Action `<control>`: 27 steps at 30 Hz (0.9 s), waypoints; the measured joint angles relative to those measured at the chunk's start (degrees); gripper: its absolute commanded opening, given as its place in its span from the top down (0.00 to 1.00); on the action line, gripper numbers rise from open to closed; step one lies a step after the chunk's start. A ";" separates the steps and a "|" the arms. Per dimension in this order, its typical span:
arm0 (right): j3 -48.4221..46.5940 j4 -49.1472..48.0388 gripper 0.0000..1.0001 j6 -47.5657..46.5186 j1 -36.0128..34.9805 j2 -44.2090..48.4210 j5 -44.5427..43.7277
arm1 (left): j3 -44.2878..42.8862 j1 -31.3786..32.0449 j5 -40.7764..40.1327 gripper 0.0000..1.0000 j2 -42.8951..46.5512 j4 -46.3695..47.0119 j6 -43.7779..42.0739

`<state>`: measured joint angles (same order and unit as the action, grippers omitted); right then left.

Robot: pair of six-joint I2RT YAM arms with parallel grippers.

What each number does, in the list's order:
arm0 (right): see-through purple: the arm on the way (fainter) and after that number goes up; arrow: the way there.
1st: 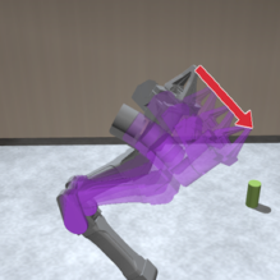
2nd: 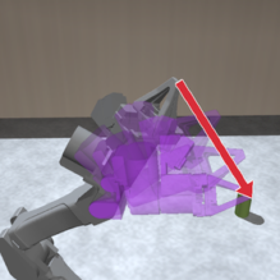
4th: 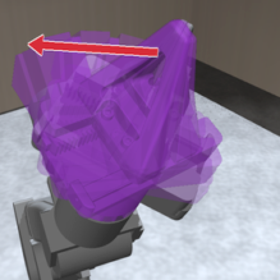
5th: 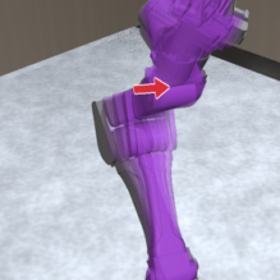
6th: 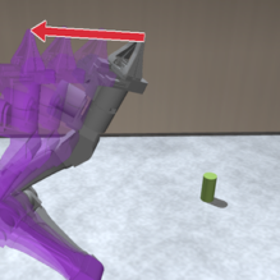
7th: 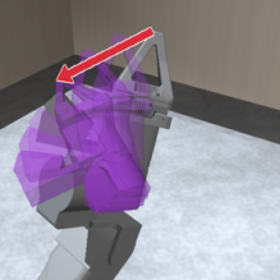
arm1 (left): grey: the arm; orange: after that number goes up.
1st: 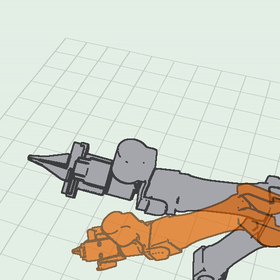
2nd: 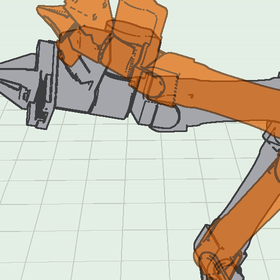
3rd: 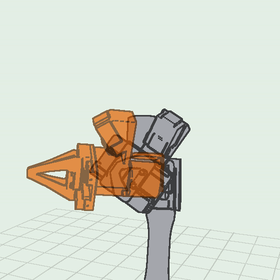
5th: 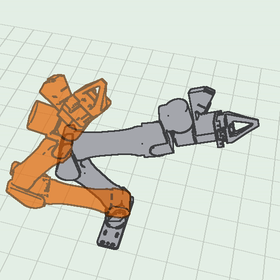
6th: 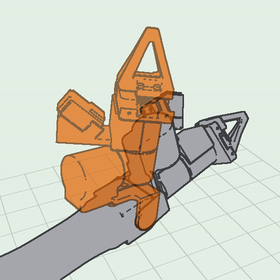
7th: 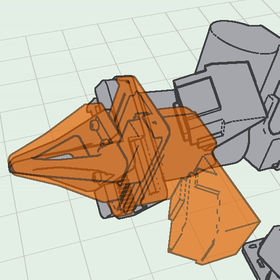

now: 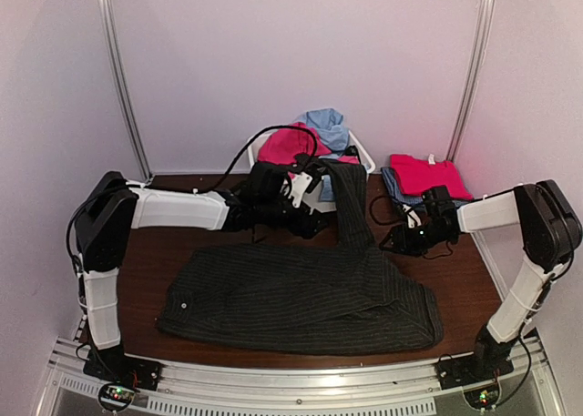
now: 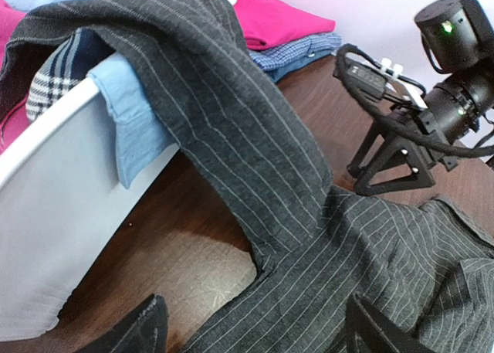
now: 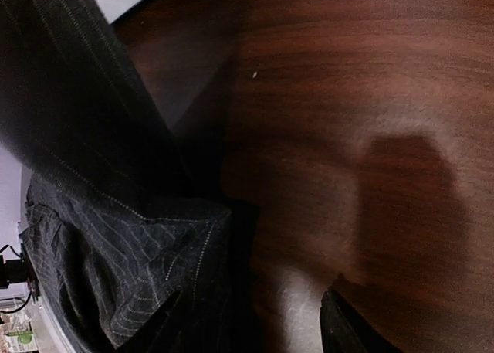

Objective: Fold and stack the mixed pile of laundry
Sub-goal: Move the right arm to the center of the board with the 1/3-folded shirt.

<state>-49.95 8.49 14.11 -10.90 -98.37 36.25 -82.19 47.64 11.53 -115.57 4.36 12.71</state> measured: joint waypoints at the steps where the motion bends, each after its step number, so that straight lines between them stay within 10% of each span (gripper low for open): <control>1: 0.83 -0.59 0.50 0.74 0.00 0.39 1.09 | 0.02 0.00 -0.50 0.20 -0.20 -0.07 0.42; 4: 2.40 -3.19 0.74 3.04 0.00 0.70 5.95 | 0.22 -0.13 -3.19 0.23 -0.24 -0.24 1.64; 9: 2.71 -5.97 0.86 4.33 -0.48 0.59 11.78 | 4.37 -2.58 -5.40 0.25 1.38 -0.31 5.86; 15: 2.82 -7.13 0.87 4.31 -2.78 2.80 13.79 | 9.33 -6.14 -6.62 0.26 3.56 -0.98 7.69; 19: 3.34 -7.50 0.70 4.81 -4.09 2.97 14.47 | 9.35 -5.70 -5.97 0.25 3.89 -0.85 7.78; 27: 7.26 -8.07 0.75 6.54 -1.99 14.43 7.82 | 9.77 -3.76 -3.48 0.25 4.37 2.43 6.69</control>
<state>-42.70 0.43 20.64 -12.88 -83.94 44.07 -72.42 43.88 8.05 -111.20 6.79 19.40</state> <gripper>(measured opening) 0.282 0.748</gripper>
